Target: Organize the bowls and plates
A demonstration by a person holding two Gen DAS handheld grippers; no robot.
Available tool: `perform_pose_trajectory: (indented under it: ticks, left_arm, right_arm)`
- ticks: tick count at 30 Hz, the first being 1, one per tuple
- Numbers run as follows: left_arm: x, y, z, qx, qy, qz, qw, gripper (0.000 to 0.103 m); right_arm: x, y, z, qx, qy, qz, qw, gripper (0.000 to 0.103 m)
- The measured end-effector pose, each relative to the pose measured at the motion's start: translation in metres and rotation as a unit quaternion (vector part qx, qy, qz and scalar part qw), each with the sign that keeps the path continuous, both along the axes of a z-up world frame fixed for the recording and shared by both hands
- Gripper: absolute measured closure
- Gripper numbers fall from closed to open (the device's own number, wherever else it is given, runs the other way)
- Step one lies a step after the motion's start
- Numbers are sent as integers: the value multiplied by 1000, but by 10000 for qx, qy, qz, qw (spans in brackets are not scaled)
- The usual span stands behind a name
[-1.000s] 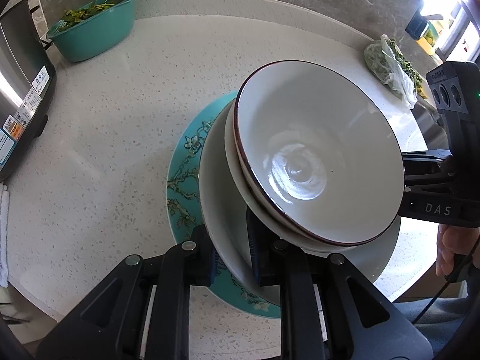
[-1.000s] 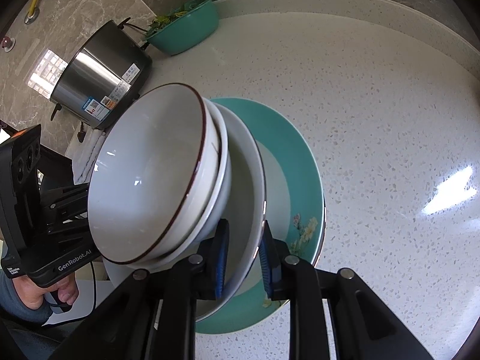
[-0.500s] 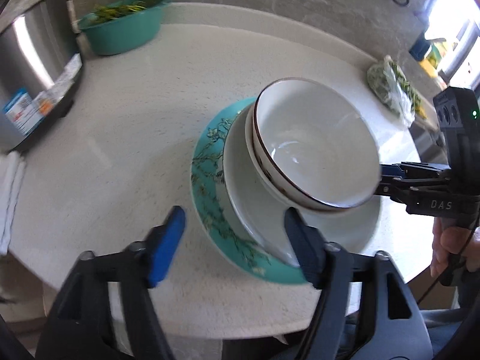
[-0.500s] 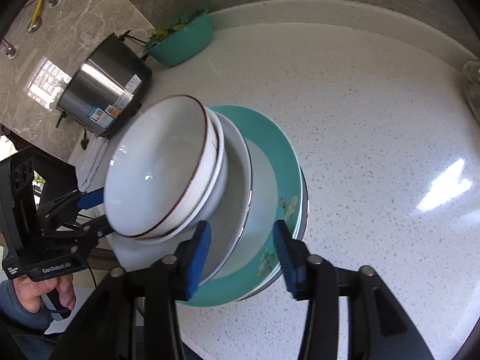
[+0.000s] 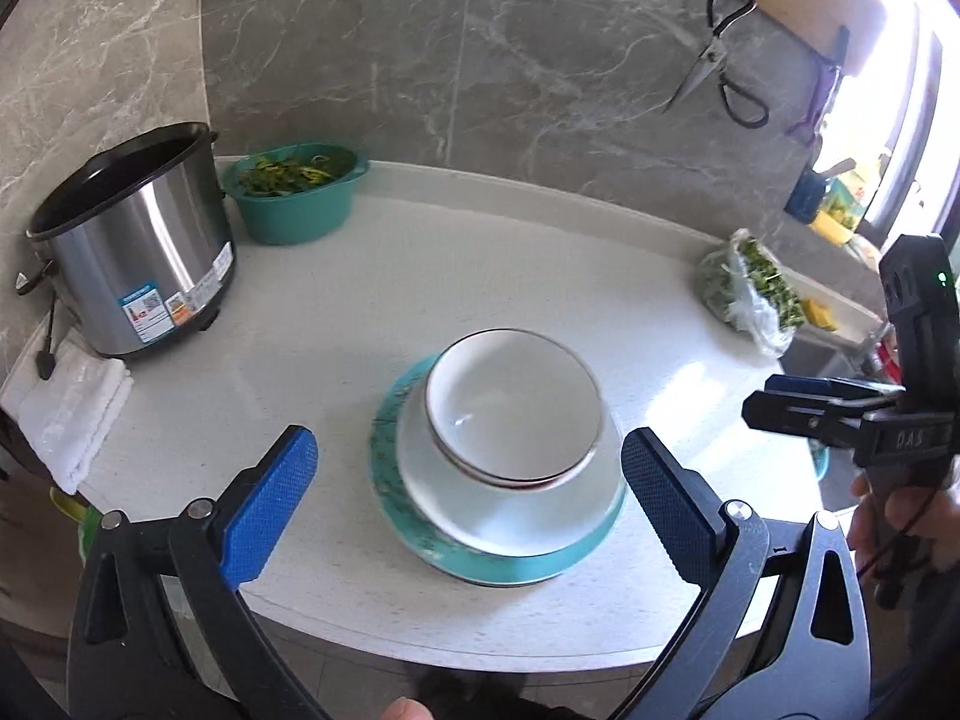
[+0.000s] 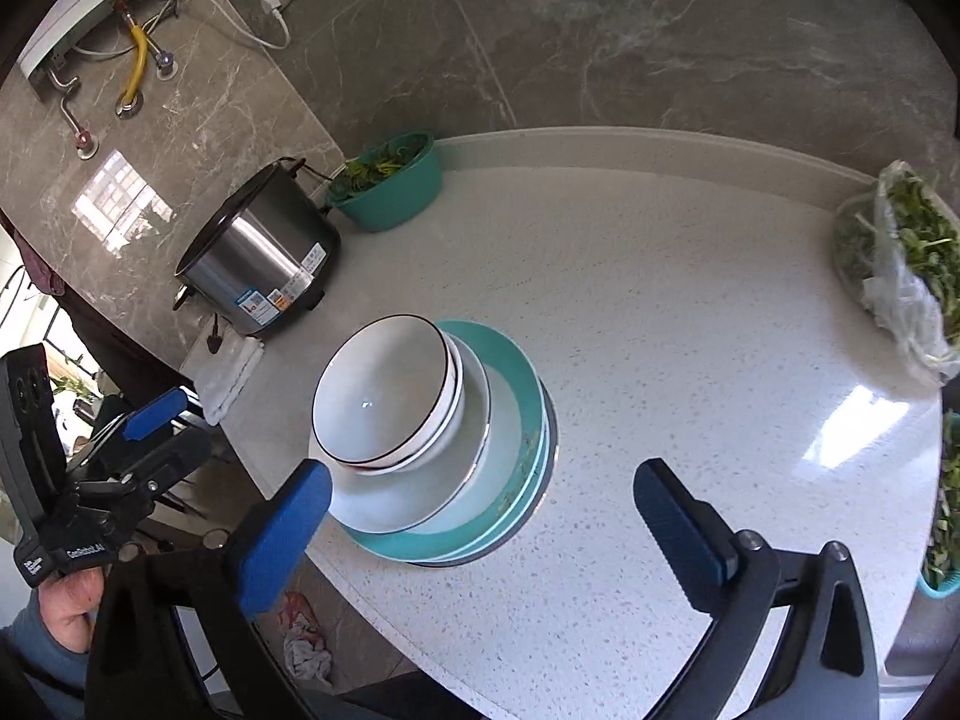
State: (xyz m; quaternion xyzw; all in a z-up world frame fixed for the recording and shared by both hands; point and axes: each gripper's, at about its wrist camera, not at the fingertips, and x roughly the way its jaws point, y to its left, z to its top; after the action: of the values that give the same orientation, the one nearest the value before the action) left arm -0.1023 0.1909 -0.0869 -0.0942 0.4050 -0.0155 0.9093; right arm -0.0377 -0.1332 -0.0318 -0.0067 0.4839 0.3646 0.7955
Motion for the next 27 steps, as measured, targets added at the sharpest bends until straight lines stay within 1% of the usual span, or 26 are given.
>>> perform_pose_trajectory:
  ticks: [2, 4, 6, 7, 9, 12, 13, 15, 17, 19, 22, 27]
  left_arm:
    - [4, -3, 5, 41, 127, 22, 9999, 0]
    - [7, -7, 9, -3, 254, -62, 9997, 0]
    - [12, -9, 12, 45, 378, -25, 9993, 0]
    - [15, -8, 12, 90, 428, -27, 9990, 0]
    - [20, -5, 13, 247, 401, -58, 9989, 0]
    - [26, 3, 17, 442, 528, -49, 9976, 0]
    - [27, 7, 18, 429, 557, -16, 9975, 0]
    - [28, 15, 18, 252, 622, -72, 9977, 0]
    - [33, 21, 16, 131, 814, -169, 9965, 0]
    - [37, 23, 14, 166, 917, -246, 9953, 0]
    - [43, 22, 14, 415, 1028, -342, 9932, 0]
    - [53, 19, 19, 274, 1146, -608, 9912, 0]
  right_arm:
    - [-7, -1, 7, -157, -83, -197, 9996, 0]
    - [-12, 1, 12, -207, -119, -332, 9992, 0]
    - [-15, 1, 16, -276, -155, -584, 9978, 0]
    - [-17, 0, 18, -286, -170, -700, 9970, 0]
    - [-22, -1, 23, -330, -245, -957, 9946, 0]
    - [-29, 1, 29, -364, -247, -1260, 9911, 0]
    - [-33, 4, 33, -410, -281, -1342, 9897, 0]
    - [-37, 8, 37, -509, -330, -1478, 9872, 0]
    - [-39, 11, 43, -541, -292, -1641, 9845, 0]
    - [-41, 14, 47, -648, -286, -1757, 9819, 0]
    - [-40, 20, 51, -873, -147, -1874, 9783, 0]
    - [-41, 30, 63, -1155, -70, -1993, 9731, 0]
